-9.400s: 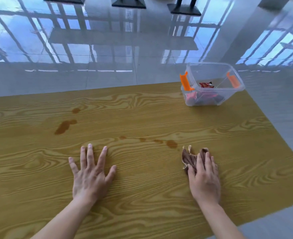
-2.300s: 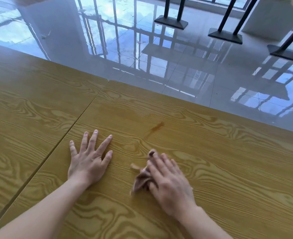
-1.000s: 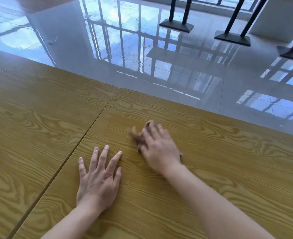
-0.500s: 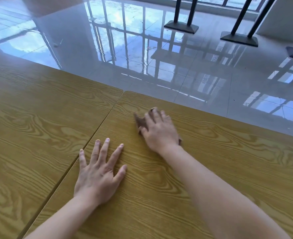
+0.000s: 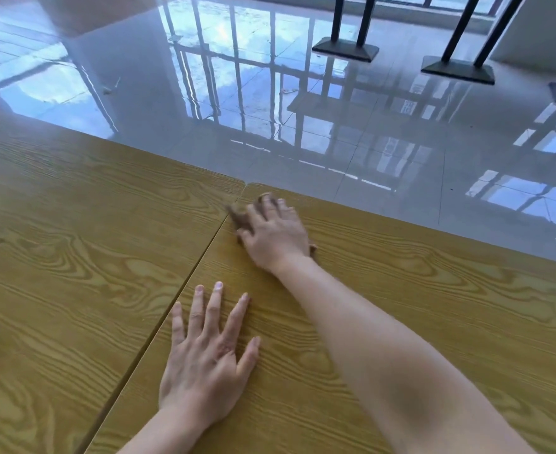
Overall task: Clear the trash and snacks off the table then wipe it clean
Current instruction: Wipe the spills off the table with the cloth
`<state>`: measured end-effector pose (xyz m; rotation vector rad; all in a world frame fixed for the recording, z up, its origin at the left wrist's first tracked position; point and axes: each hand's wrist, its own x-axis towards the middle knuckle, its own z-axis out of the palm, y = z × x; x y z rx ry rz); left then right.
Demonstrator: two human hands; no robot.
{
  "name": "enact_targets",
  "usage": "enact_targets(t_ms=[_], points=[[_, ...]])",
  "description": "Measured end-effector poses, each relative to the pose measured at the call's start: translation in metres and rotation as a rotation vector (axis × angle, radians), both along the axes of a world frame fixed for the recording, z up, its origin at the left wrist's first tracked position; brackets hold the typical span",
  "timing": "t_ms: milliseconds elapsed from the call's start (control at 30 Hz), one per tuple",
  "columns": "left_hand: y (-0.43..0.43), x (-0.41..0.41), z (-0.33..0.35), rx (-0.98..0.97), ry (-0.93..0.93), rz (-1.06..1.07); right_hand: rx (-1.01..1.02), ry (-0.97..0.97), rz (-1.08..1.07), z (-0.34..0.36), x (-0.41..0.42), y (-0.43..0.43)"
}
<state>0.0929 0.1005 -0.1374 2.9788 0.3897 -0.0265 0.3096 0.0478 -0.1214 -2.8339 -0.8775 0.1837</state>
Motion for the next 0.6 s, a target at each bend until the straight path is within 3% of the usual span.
enact_targets(t_ms=[67,133,200,333,433,500,600], points=[[0.001,-0.002,0.002,-0.021,0.000,-0.007,0.011,0.024,0.196,0.000,-0.033,-0.006],[0.005,-0.004,0.003,-0.078,-0.042,-0.001,0.016,0.015,0.257,-0.006,-0.045,-0.045],[0.007,-0.006,0.002,-0.106,-0.046,-0.012,0.022,-0.023,0.101,-0.008,-0.028,-0.104],[0.005,-0.002,0.001,-0.076,-0.057,-0.013,-0.063,-0.038,-0.417,-0.002,0.003,-0.240],[0.001,-0.001,0.001,-0.041,-0.042,-0.035,-0.067,-0.029,-0.540,0.000,-0.025,-0.251],[-0.005,-0.001,0.003,-0.004,-0.028,-0.083,-0.063,-0.033,-0.440,-0.002,-0.063,-0.227],[-0.017,-0.002,0.007,-0.052,-0.034,-0.051,-0.057,-0.050,-0.081,-0.006,-0.137,-0.204]])
